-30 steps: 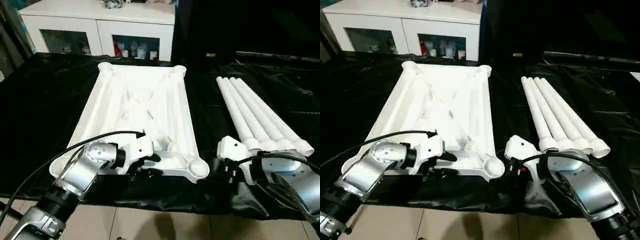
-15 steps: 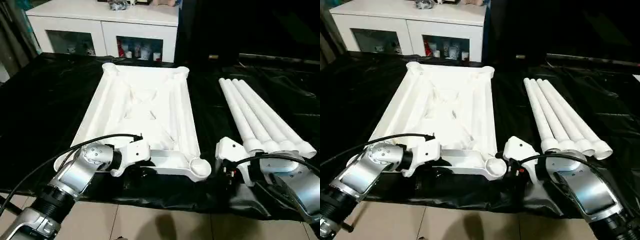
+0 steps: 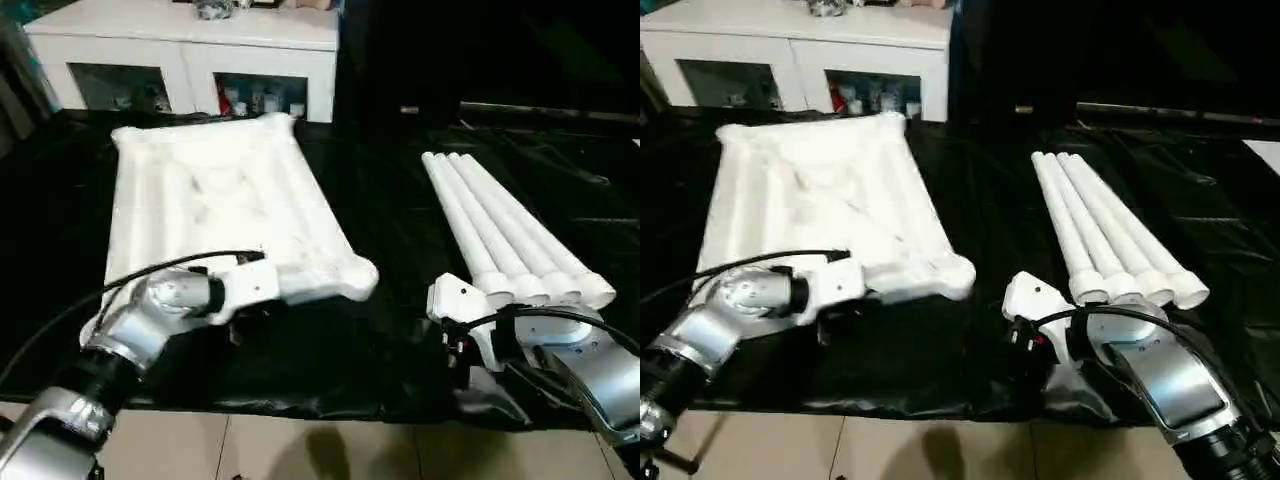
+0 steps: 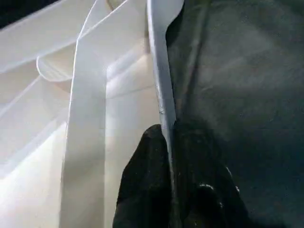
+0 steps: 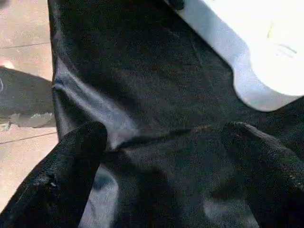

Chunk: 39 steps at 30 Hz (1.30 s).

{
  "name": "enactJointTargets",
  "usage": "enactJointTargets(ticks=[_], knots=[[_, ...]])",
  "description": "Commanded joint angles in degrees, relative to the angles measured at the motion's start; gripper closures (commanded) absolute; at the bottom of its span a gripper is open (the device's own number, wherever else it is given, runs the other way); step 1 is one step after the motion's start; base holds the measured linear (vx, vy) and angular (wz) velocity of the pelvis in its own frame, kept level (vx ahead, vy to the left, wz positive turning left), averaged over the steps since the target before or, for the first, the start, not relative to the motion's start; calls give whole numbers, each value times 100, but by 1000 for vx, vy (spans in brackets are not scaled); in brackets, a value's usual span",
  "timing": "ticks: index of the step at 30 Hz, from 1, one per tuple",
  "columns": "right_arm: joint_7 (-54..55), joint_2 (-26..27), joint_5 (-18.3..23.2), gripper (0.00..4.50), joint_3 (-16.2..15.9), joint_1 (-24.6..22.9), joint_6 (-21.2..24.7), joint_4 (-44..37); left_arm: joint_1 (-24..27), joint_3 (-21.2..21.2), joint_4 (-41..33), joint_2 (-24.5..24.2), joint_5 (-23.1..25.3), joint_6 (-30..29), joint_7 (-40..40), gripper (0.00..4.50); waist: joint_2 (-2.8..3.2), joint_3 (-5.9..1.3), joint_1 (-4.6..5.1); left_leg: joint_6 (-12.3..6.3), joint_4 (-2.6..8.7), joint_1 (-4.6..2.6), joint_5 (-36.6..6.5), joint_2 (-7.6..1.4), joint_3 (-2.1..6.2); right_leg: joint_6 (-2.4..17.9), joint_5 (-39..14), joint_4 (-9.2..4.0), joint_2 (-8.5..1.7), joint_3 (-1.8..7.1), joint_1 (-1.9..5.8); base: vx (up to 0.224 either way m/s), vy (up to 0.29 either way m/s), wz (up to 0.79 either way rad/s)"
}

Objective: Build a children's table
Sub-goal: Move table base

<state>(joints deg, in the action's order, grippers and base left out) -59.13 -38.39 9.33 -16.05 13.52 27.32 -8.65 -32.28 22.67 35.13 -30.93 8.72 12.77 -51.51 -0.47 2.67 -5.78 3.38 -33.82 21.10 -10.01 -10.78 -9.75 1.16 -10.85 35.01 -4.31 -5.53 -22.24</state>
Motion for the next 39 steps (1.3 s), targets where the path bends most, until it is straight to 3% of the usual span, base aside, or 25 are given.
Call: enactJointTargets(ticks=[1, 3, 4, 7, 8, 9, 15, 17, 19, 20, 22, 23, 24, 27, 28, 30, 31, 32, 33, 34, 35, 36, 37, 38, 39], knots=[[31, -24, -35, 20, 14, 86, -16, -57, -284, -187, 131, -76, 49, 797, 181, 449, 16, -393, -35, -216, 363, -48, -1038, -272, 111, 1000, -543, -370, -434, 342, 282, 0, 0, 0], [43, -33, -46, 20, 22, 85, -31, -50, -304, -160, 231, -95, 14, 892, 88, 449, 23, -400, -75, -226, 357, -60, -981, -289, 99, 1113, -333, -332, -460, 349, 283, 0, 0, 0], [46, -36, -47, 20, 25, 86, -35, -46, -311, -138, 275, -111, 37, 950, 74, 449, 57, -396, -86, -218, 357, -59, -997, -290, 100, 1127, -339, -332, -467, 351, 282, 0, 0, 0], [83, -42, -52, 20, 45, 58, -36, -83, -300, -150, 411, -135, 48, 1164, 18, 449, 70, -379, -108, -138, 373, -64, -1157, -293, 97, 1109, -555, -352, -476, 352, 287, 0, 0, 0], [92, -36, -32, 20, 62, 42, -8, -109, -269, -176, 379, -135, -74, 1134, -164, 393, 68, -371, -100, -96, 379, -77, -1261, -292, 94, 1078, -698, -380, -476, 353, 280, 0, 0, 0], [95, -26, 46, 20, 107, -1, 94, -185, -167, -281, 179, -124, -381, 910, -500, 379, 63, -367, -100, -78, 384, -72, -1297, -291, 96, 1067, -765, -382, -478, 353, 285, 0, 0, 0], [111, 37, 344, 20, 304, -100, 336, -377, 5, -727, -473, -97, -1141, 487, -724, 337, 73, -324, -108, 4, 409, -98, -1570, -307, 81, 1158, -1101, -398, -482, 366, 266, 0, 0, 0], [165, 126, 595, 20, 492, -93, 558, -473, 116, -1128, -1056, -215, -1680, -182, -693, 315, 92, -323, -106, 48, 412, -112, -1634, -302, 89, 1099, -1360, -408, -490, 365, 271, 0, 0, 0], [292, 253, 795, 20, 692, -99, 686, -537, 300, -1622, -1557, -314, -2012, -603, -310, 295, 77, -327, -92, 89, 407, -111, -1638, -309, 93, 1079, -1409, -383, -482, 365, 266, 0, 0, 0], [414, 325, 743, 20, 736, -117, 544, -539, 424, -1876, -1770, -240, -2063, -756, 73, 291, 67, -308, -62, 82, 414, -75, -1637, -294, 104, 1060, -1467, -392, -469, 351, 271, 0, 0, 0], [599, 400, 601, 20, 742, -126, 372, -499, 545, -2084, -1955, -124, -2100, -906, 446, 272, 63, -310, -37, 93, 394, -104, -1668, -273, 87, 979, -1661, -434, -460, 343, 241, 0, 0, 0], [1418, 707, 52, 20, 721, -55, 65, -182, 815, -2434, -2279, 273, -2121, -1349, 1334, 272, 87, -307, -19, 143, 398, -96, -1619, -289, 85, 949, -1681, -422, -450, 351, 233, 0, 0, 0], [1418, 707, 52, 20, 721, -55, 65, -182, 815, -2434, -2279, 273, -2121, -1349, 1334, 272, 63, -273, 12, 158, 403, -94, -1674, -257, 74, 925, -1853, -477, -432, 329, 212, 0, 0, 0], [3329, 1765, -323, 20, 1243, 54, 26, 421, 1795, -2946, -3083, 1471, -1579, -1594, 3417, 272, 56, -295, 76, 224, 405, -112, -1769, -288, 81, 872, -1999, -490, -430, 337, 202, 0, 0, 0], [3567, 1909, -332, 20, 1320, 46, 78, 463, 1955, -3004, -3211, 1657, -1465, -1586, 3705, 272, 67, -292, 91, 225, 413, -100, -1793, -297, 98, 874, -1974, -494, -442, 333, 205, 0, 0, 0], [3998, 2179, -372, 20, 1432, -6, 86, 518, 2323, -3008, -3561, 2068, -1301, -1871, 4204, 272, 11, -332, 88, 152, 393, -121, -1741, -260, 77, 683, -2035, -530, -403, 342, 203, 0, 0, 0], [4141, 2311, -349, 20, 1477, -50, 87, 511, 2479, -2950, -3781, 2231, -1170, -1956, 4473, 272, 11, -317, 83, 99, 409, -80, -1599, -270, 81, 668, -1819, -512, -396, 359, 206, 0, 0, 0], [4196, 2334, -418, 20, 1411, -71, 42, 527, 2497, -2882, -3840, 2284, -1170, -2095, 4577, 272, -46, -306, 87, 65, 420, -73, -1597, -278, 82, 594, -1782, -532, -367, 344, 202, 0, 0, 0], [4256, 2392, -440, 20, 1378, -88, 27, 551, 2474, -2823, -3856, 2327, -1078, -2054, 4695, 272, 25, -303, 94, 166, 439, -127, -1748, -317, 131, 503, -1698, -547, -250, 279, 172, 0, 0, 0], [4309, 2452, -496, 20, 1346, -90, -32, 584, 2438, -2794, -3897, 2374, -1050, -2139, 4784, 272, 49, -295, 126, 215, 464, -165, -1885, -366, 170, 492, -1596, -547, -189, 240, 154, 0, 0, 0], [4379, 2501, -553, 20, 1325, -74, -92, 611, 2401, -2762, -3924, 2388, -1006, -2191, 4843, 272, 52, -251, 183, 79, 644, -3, -2213, -506, 480, 634, -1210, -377, -153, 47, 292, 0, 0, 0], [4416, 2529, -581, 20, 1323, -62, -125, 625, 2383, -2752, -3943, 2392, -978, -2211, 4870, 272, 220, -308, 248, -104, 841, -141, -2660, -884, 828, 743, -839, -141, -97, -14, 240, 0, 0, 0], [4492, 2602, -652, 20, 1324, -29, -178, 651, 2410, -2749, -4049, 2468, -878, -2254, 4937, 272, 236, -291, 308, -242, 921, -176, -2766, -1021, 974, 813, -750, 22, -82, -19, 182, 5, -76, 32], [4545, 2644, -687, 20, 1324, -9, -202, 667, 2439, -2746, -4122, 2524, -804, -2267, 4986, 272, 203, -275, 427, -696, 908, -125, -2710, -928, 1121, 1017, -729, 173, -108, 35, 162, 10, -113, 43], [4600, 2704, -633, 20, 1371, 32, -226, 683, 2465, -2727, -4208, 2539, -705, -2343, 5028, 272, 136, -275, 475, -944, 699, -190, -2383, -797, 734, 1354, -647, -95, -269, 209, 117, 10, -113, 43]])
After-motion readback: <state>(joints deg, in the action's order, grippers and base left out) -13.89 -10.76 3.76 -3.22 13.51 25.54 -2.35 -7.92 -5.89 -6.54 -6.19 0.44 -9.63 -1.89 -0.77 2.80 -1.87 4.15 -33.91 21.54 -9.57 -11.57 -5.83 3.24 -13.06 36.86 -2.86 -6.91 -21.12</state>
